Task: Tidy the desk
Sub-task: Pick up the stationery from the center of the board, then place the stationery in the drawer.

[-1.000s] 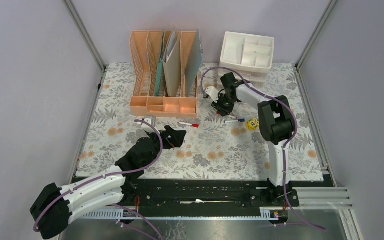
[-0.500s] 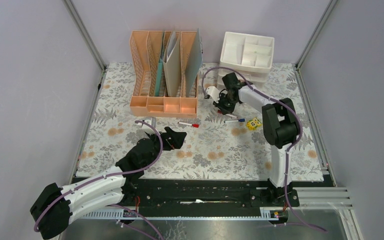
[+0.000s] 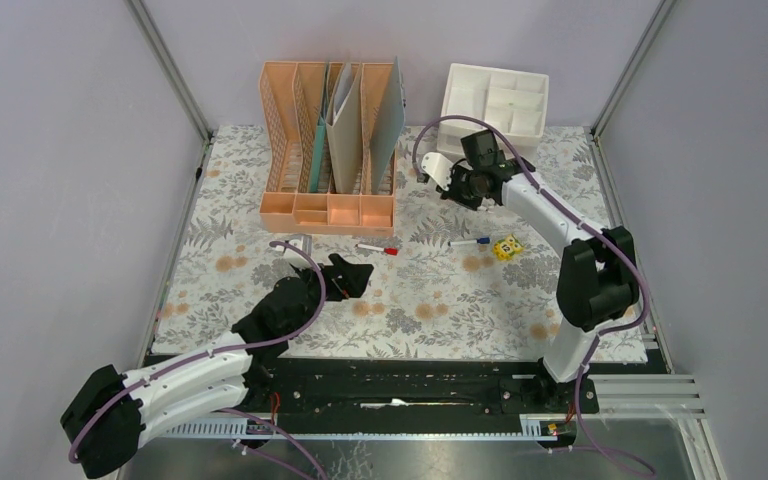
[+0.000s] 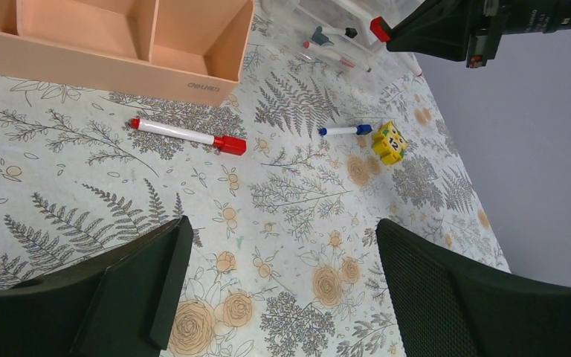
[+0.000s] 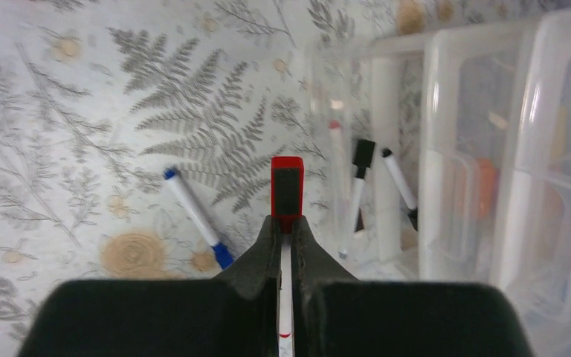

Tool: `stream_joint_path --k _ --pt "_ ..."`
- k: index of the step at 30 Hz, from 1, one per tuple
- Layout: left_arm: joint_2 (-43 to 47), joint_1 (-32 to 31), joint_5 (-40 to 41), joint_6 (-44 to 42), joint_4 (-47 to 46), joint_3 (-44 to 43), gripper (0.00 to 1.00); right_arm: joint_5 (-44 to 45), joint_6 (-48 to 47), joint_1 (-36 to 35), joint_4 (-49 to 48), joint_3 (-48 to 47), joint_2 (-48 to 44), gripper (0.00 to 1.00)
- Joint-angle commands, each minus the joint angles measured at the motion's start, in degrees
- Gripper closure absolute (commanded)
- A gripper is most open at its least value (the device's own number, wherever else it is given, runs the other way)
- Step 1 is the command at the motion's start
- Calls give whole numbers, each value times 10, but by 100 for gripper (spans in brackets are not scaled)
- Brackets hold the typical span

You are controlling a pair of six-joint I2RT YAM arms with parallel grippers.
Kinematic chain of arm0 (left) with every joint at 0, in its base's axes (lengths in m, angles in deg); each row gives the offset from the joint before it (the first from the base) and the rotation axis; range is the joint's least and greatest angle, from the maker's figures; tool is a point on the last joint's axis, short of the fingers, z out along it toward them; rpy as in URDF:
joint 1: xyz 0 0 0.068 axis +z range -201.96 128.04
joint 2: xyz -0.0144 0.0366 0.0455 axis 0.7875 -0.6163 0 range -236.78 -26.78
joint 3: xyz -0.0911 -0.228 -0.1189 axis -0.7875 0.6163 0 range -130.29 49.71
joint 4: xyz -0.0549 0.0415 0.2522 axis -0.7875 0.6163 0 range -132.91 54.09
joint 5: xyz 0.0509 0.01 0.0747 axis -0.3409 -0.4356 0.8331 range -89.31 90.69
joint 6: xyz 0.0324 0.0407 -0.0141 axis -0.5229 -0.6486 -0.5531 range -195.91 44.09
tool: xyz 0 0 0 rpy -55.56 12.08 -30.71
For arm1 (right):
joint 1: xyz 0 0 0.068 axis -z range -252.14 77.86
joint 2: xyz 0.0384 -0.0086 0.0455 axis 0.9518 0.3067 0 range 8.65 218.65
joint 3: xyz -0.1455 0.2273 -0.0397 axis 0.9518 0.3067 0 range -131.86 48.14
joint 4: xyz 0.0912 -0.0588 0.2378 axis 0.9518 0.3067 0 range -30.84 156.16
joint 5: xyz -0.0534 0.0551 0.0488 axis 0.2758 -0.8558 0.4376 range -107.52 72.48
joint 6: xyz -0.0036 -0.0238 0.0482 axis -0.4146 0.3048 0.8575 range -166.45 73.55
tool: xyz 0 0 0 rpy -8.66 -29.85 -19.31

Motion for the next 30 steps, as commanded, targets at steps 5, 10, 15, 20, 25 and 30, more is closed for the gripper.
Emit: stream_joint_path --k 5,10,15,20,25,30 --pt "-7 6 -7 11 -40 4 1 185 -48 -1 -122 6 8 100" --pt "6 8 -4 13 -32 11 1 206 -73 5 -168 8 40 100" --pt "17 10 -1 13 -24 14 1 228 -94 7 -207 4 80 100" --pt "19 13 -1 15 -23 15 1 257 -124 8 -260 8 111 93" --pt "17 15 -7 19 -28 15 1 274 -124 12 -267 -3 135 65" --pt "13 16 -16 24 -38 17 1 260 -100 13 -262 12 118 44"
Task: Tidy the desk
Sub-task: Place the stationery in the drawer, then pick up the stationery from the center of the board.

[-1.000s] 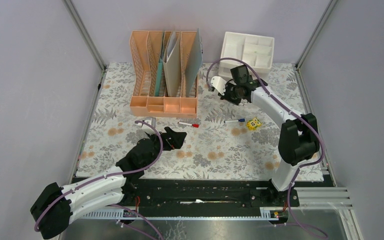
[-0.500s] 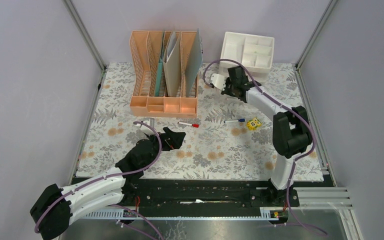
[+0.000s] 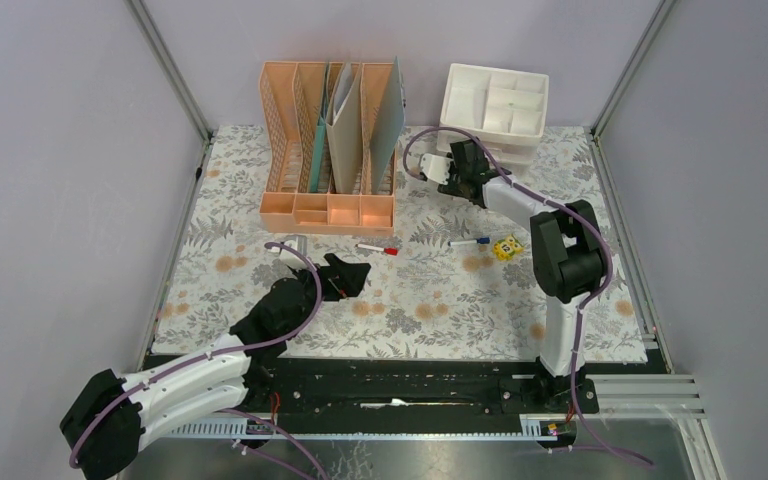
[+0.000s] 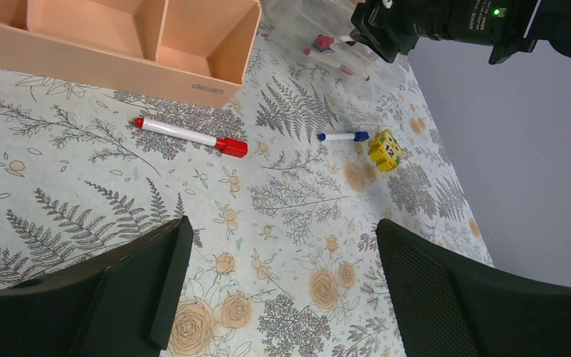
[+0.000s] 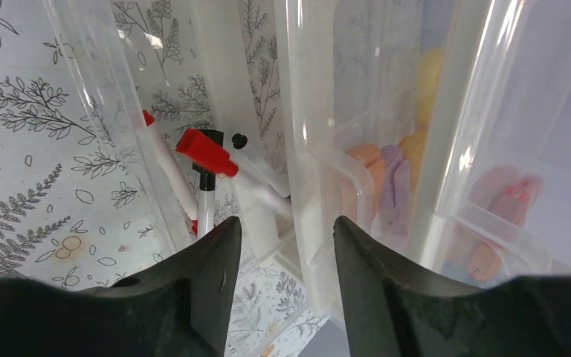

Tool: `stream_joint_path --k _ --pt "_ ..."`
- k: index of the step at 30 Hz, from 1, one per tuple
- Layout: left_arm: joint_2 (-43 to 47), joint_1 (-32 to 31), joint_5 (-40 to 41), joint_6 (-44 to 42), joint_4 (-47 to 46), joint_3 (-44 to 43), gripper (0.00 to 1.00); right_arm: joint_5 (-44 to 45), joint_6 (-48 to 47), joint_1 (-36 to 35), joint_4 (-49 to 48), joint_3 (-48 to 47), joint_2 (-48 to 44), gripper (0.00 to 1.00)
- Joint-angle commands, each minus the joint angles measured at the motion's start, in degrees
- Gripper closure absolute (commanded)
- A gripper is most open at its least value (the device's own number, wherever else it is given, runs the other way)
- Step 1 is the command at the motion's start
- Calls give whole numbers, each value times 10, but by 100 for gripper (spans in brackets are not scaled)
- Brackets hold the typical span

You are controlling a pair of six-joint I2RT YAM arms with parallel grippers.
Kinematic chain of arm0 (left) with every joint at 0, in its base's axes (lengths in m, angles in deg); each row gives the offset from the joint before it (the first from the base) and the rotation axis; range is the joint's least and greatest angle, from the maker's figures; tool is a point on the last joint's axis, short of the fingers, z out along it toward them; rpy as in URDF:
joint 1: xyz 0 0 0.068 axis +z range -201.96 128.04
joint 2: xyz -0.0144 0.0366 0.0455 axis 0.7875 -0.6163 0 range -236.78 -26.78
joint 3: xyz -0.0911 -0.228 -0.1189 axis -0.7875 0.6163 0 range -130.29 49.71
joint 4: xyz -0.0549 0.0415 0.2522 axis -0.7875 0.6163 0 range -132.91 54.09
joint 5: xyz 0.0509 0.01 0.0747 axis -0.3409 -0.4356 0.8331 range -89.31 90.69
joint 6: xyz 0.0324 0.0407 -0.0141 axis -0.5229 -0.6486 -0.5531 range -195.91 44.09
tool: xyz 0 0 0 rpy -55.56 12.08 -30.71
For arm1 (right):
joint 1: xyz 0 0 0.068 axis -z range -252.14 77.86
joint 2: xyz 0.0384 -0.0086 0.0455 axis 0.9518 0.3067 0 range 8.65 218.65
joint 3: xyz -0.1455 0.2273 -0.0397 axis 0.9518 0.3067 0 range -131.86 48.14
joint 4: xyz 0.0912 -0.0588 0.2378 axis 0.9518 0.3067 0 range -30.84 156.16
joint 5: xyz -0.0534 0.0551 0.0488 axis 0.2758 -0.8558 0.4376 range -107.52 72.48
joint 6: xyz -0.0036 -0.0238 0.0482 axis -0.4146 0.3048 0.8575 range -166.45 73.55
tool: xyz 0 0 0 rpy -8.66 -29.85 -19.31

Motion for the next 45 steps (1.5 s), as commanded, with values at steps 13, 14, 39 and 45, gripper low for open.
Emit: stream_joint_path --k 13,14,39,45 --pt "-36 10 -27 60 -44 -3 1 -380 281 4 243 33 -206 36" --pt "-38 10 -28 61 -42 -6 1 -414 289 3 254 51 -224 36" --pt "-289 -16 63 143 180 -234 1 -534 300 20 267 174 -342 31" --pt "-385 -35 153 204 353 -362 1 -535 300 36 266 175 -343 30"
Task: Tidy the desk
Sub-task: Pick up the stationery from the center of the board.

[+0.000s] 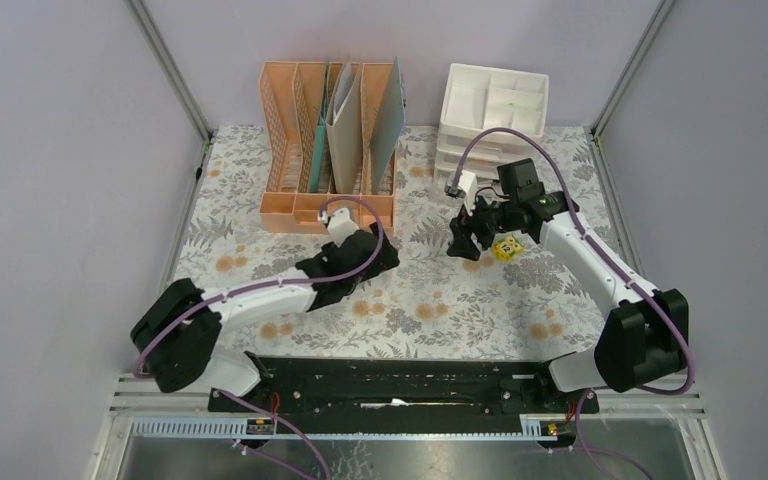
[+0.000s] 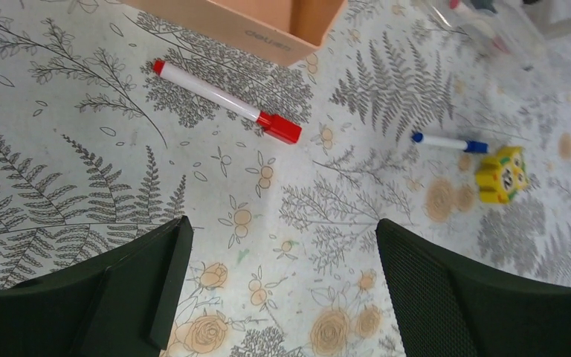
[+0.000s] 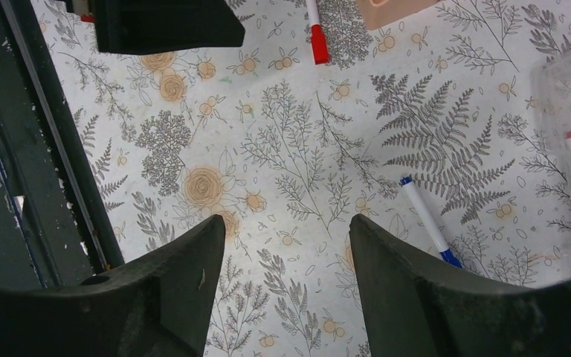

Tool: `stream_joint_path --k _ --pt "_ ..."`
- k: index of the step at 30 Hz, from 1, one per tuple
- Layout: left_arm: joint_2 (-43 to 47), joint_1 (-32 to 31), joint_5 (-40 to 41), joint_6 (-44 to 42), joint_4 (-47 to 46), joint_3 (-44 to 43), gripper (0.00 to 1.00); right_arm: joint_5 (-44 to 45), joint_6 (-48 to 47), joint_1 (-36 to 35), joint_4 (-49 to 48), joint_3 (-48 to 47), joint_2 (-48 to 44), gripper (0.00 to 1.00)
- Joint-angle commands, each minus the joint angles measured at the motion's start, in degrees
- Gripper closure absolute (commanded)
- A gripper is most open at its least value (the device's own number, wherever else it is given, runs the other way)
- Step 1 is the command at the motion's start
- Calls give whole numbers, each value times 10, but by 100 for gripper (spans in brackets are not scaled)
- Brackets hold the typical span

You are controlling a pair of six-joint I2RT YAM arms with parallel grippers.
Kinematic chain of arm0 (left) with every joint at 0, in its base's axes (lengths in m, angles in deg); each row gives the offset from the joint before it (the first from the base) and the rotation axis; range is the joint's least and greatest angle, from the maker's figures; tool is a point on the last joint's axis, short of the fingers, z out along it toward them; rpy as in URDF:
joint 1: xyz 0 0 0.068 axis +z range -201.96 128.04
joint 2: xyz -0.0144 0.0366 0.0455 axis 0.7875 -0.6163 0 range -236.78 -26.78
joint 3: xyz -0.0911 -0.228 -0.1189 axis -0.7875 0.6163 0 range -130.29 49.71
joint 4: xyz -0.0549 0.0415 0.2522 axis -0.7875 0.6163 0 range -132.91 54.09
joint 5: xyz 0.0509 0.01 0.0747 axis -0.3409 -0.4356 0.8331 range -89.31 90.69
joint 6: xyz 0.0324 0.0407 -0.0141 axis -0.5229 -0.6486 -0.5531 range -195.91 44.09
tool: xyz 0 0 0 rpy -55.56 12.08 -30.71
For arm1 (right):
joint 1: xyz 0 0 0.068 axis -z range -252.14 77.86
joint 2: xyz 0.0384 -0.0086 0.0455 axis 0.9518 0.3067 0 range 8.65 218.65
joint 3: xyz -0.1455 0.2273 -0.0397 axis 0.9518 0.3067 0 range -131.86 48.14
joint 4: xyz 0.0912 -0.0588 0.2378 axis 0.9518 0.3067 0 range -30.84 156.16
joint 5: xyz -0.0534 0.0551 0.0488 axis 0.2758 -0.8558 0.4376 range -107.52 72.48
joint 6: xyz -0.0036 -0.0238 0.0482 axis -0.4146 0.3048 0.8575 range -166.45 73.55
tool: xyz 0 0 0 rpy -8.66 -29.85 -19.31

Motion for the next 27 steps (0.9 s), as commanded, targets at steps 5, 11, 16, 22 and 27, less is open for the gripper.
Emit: stream_joint_path --k 5,11,16,22,27 --pt "-128 -12 114 84 243 -181 2 -11 6 21 3 -2 2 30" --pt "-176 -12 95 82 248 -218 3 -14 7 28 0 1 3 30" --pt "-198 -13 87 73 248 -239 3 -14 8 29 -2 2 4 30" --pt "-210 -12 88 75 249 -252 6 -14 8 30 -3 3 8 30" --pt "-230 -11 92 87 265 -273 7 -13 8 30 -3 3 10 29"
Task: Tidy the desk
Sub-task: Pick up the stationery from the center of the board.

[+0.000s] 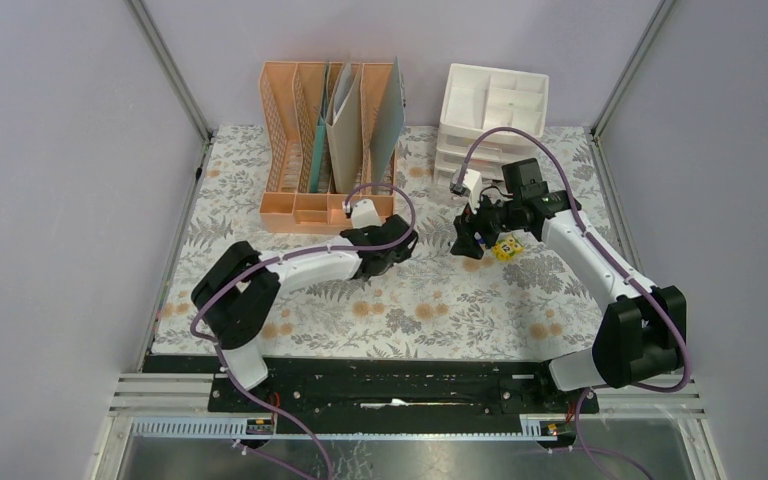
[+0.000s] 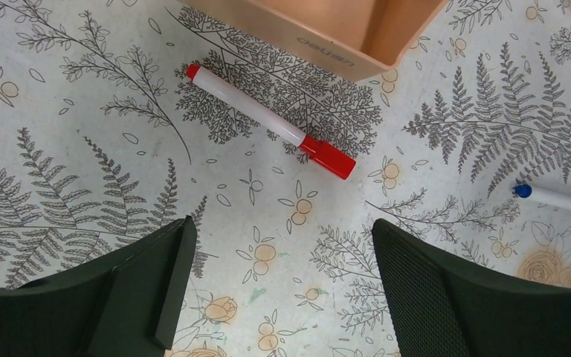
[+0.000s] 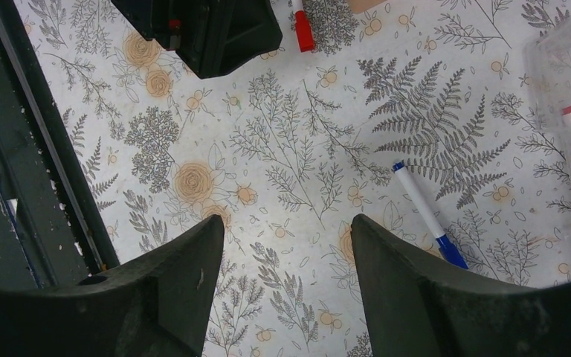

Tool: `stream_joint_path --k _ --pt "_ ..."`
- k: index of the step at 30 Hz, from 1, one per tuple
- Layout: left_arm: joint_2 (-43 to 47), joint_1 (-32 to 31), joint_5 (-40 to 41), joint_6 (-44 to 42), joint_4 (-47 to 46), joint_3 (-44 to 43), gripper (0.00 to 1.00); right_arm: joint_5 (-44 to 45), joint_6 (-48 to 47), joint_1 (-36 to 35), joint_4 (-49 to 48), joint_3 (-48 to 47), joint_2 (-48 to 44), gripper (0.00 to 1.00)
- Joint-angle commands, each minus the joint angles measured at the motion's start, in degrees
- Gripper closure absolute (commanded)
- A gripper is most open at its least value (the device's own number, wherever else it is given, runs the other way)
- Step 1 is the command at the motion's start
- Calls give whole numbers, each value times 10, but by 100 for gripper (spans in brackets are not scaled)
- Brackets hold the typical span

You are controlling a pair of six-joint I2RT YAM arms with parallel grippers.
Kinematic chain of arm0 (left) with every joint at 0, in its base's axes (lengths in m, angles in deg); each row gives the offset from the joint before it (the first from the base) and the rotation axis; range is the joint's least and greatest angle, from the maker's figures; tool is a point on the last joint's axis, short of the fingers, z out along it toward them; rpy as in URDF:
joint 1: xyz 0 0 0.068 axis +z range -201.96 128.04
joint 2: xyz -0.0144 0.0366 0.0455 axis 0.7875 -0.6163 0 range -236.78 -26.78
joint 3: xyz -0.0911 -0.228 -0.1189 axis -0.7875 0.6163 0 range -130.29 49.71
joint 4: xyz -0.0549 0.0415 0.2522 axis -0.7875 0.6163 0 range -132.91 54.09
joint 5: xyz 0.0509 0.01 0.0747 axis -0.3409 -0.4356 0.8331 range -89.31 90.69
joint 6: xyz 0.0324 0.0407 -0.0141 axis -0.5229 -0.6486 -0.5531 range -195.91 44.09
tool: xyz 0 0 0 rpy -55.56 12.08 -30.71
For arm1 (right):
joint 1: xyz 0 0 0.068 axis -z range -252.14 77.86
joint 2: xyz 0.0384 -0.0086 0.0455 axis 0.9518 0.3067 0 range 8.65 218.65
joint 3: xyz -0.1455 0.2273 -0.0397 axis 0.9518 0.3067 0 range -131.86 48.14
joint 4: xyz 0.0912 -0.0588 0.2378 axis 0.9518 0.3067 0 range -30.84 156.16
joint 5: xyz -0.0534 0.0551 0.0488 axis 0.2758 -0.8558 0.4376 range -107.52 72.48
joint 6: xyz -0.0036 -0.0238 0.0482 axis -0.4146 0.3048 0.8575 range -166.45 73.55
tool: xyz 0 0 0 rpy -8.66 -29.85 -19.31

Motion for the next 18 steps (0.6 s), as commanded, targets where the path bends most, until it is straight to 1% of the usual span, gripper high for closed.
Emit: stream_joint_path --k 1,7,11,15,18 --pt "-22 0 14 11 18 -45 8 -13 6 5 -3 1 1 30" --pt "-75 4 32 19 69 -111 10 -17 8 5 -2 1 2 29" --pt "-109 12 63 54 118 -147 14 -17 8 5 -3 1 3 30" --pt "-125 28 74 63 111 -149 20 -18 8 5 -3 2 3 29" --pt "-135 33 75 57 97 -152 21 -18 8 4 -2 2 4 29"
